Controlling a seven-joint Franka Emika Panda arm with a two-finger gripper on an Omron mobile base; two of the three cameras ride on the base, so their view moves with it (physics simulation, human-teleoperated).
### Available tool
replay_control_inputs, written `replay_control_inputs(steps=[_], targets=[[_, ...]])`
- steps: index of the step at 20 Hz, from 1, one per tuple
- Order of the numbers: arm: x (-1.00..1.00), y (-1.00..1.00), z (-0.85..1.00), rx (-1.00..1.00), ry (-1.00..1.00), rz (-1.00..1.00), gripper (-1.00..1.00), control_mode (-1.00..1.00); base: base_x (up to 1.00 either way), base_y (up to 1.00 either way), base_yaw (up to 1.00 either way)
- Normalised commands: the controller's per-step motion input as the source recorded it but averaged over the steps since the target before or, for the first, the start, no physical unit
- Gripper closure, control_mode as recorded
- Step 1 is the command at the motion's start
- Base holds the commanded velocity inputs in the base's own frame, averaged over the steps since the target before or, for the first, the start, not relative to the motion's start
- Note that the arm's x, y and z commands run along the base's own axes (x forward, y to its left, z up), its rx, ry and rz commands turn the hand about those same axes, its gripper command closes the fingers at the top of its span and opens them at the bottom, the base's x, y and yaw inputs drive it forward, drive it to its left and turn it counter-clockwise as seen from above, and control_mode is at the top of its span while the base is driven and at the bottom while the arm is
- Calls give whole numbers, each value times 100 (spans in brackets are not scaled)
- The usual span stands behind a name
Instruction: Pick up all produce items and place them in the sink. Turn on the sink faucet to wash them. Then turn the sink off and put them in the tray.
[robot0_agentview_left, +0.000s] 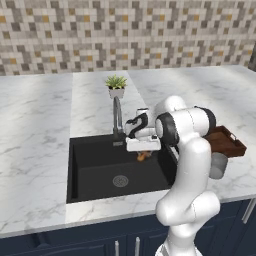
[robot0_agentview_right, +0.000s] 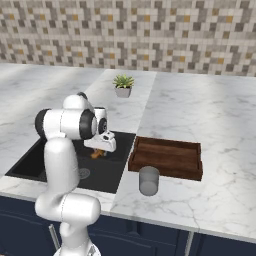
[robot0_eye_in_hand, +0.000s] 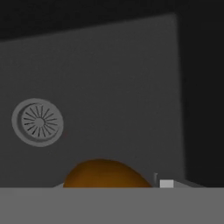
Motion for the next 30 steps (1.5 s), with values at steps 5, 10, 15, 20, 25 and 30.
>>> replay_control_inputs(steps=[5, 10, 15, 20, 25, 30], targets=[[-28, -6, 93, 0, 0, -1, 100, -100, 0, 0, 0], [-23, -11, 90, 0, 0, -2, 100, -100, 0, 0, 0], [-3, -27, 66, -1, 0, -3, 100, -100, 0, 0, 0], [0, -55, 29, -4, 0, -5, 100, -100, 0, 0, 0], [0, -68, 9, -4, 0, -7, 100, -100, 0, 0, 0], [0, -69, 3, -4, 0, -7, 100, -100, 0, 0, 0]])
